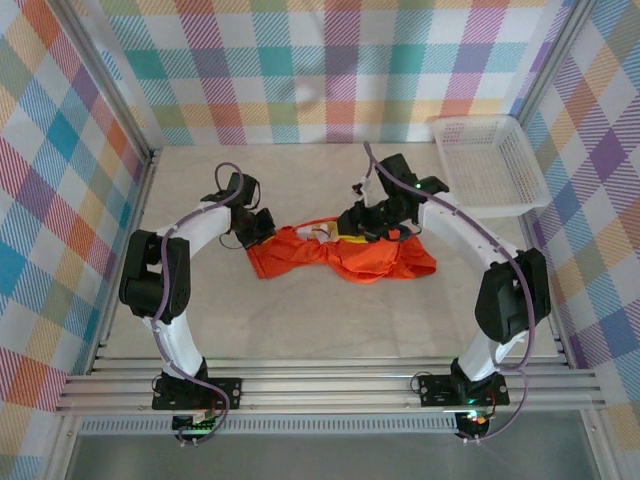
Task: Fold the inside-out t-shirt
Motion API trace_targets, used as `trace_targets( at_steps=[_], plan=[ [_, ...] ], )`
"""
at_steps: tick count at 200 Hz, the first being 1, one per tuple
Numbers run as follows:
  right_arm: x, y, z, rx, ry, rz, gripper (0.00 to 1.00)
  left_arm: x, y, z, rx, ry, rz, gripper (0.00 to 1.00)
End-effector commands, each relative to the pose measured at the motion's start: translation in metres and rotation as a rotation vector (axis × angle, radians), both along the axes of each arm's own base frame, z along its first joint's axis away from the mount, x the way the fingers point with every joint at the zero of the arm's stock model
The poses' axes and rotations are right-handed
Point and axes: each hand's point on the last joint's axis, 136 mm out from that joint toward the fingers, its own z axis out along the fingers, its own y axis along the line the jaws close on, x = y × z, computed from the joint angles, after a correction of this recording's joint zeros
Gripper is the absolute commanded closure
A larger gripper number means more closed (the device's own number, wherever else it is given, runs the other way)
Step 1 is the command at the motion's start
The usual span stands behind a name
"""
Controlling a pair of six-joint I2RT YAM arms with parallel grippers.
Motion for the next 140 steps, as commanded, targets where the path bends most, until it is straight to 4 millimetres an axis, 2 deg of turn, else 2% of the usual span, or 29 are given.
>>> trace_targets(
  at_steps=[1, 19, 36, 51, 69, 93, 98, 103, 121, 140],
  plan=[
    [0.011, -0.027, -0.014, -0.154, -0.053, -0.059, 0.63, -0.004, 0.0, -0.006, 0.014, 0.015, -0.008, 1.0],
    [0.012, -0.032, -0.04, -0.278, -0.049, -0.051, 0.63, -0.005, 0.001, -0.007, 0.021, 0.018, -0.01, 1.0],
    [0.006, -0.022, -0.06, -0.362, -0.046, 0.005, 0.54, -0.007, 0.003, -0.006, 0.032, 0.019, -0.012, 1.0],
    [0.005, -0.016, -0.075, -0.449, -0.063, 0.039, 0.52, -0.009, 0.004, -0.006, 0.04, 0.02, -0.014, 1.0],
    [0.011, -0.013, -0.095, -0.527, -0.071, 0.051, 0.51, -0.01, 0.006, -0.004, 0.044, 0.016, -0.013, 1.0],
    [0.024, -0.021, -0.119, -0.655, -0.072, 0.043, 0.5, -0.011, 0.007, -0.002, 0.045, 0.015, -0.014, 1.0],
    [0.026, -0.024, -0.123, -0.678, -0.074, 0.042, 0.53, -0.011, 0.007, -0.002, 0.046, 0.015, -0.014, 1.0],
    [0.029, -0.027, -0.125, -0.704, -0.082, 0.038, 0.6, -0.011, 0.008, -0.002, 0.048, 0.014, -0.015, 1.0],
    [0.038, -0.05, -0.118, -0.803, -0.128, -0.001, 1.0, -0.011, 0.01, -0.001, 0.05, 0.015, -0.013, 1.0],
    [0.038, -0.08, -0.092, -0.786, -0.156, -0.081, 1.0, -0.011, 0.012, -0.001, 0.053, 0.013, -0.011, 1.0]
  ],
)
